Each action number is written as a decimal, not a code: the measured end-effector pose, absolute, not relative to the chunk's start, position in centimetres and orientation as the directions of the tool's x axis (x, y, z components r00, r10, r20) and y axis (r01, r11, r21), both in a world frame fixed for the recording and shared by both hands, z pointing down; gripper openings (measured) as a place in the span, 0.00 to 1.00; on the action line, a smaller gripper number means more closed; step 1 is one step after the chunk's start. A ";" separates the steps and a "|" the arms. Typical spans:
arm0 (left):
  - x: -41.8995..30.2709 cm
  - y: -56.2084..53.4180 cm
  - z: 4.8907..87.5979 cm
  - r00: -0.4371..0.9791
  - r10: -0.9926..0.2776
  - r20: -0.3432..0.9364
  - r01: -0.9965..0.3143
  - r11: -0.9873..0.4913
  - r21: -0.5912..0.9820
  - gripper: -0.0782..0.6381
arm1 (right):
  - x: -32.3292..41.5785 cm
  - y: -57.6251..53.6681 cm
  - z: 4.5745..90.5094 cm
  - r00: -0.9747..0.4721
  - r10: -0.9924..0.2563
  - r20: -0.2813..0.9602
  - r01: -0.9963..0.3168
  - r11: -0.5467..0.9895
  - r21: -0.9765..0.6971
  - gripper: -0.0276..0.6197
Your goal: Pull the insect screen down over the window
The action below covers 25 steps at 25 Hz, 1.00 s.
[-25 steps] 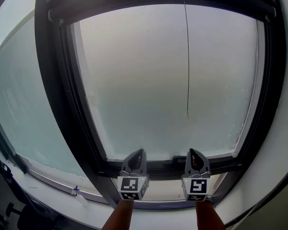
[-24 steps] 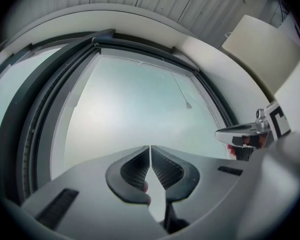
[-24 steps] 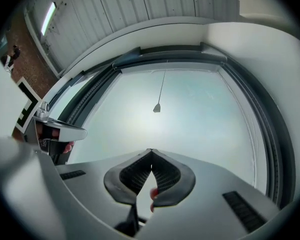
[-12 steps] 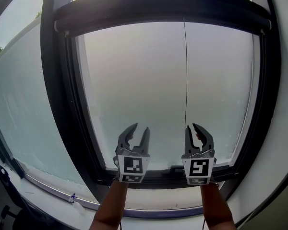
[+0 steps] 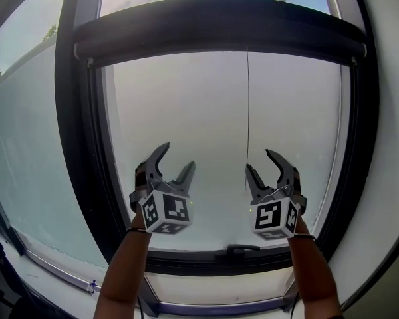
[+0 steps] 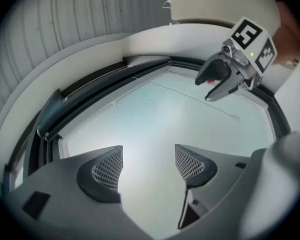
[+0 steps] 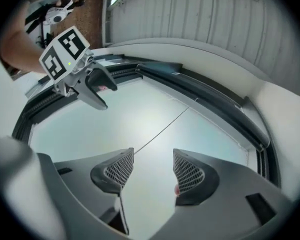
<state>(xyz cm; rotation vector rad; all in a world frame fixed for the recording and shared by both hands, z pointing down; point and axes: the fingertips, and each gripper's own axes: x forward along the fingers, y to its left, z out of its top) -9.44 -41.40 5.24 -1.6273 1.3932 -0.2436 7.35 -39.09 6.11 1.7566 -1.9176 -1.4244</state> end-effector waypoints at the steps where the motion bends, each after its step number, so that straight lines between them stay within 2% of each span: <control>1: -9.6 -41.6 4.5 0.316 -0.861 -0.398 -0.626 0.126 -0.770 0.55 | 7.9 -39.4 5.4 -0.282 -0.853 -0.438 -0.642 -0.172 0.747 0.40; 5: -9.9 -42.6 1.3 0.275 -0.886 -0.374 -0.491 0.205 -0.847 0.58 | 11.0 -40.2 1.2 -0.223 -0.870 -0.440 -0.508 -0.282 0.814 0.43; 12: -10.8 -43.1 -3.9 0.219 -0.884 -0.413 -0.292 0.345 -0.892 0.58 | 14.7 -40.4 -6.2 -0.147 -0.868 -0.474 -0.269 -0.426 0.863 0.44; 20: -11.9 -41.9 -13.3 0.148 -0.848 -0.509 -0.211 0.475 -0.854 0.58 | 15.9 -41.3 -13.9 -0.066 -0.836 -0.545 -0.100 -0.537 0.837 0.48; 25: -12.8 -41.6 -16.9 0.099 -0.845 -0.525 -0.211 0.498 -0.841 0.58 | 16.3 -41.6 -17.4 -0.020 -0.806 -0.591 -0.014 -0.591 0.806 0.48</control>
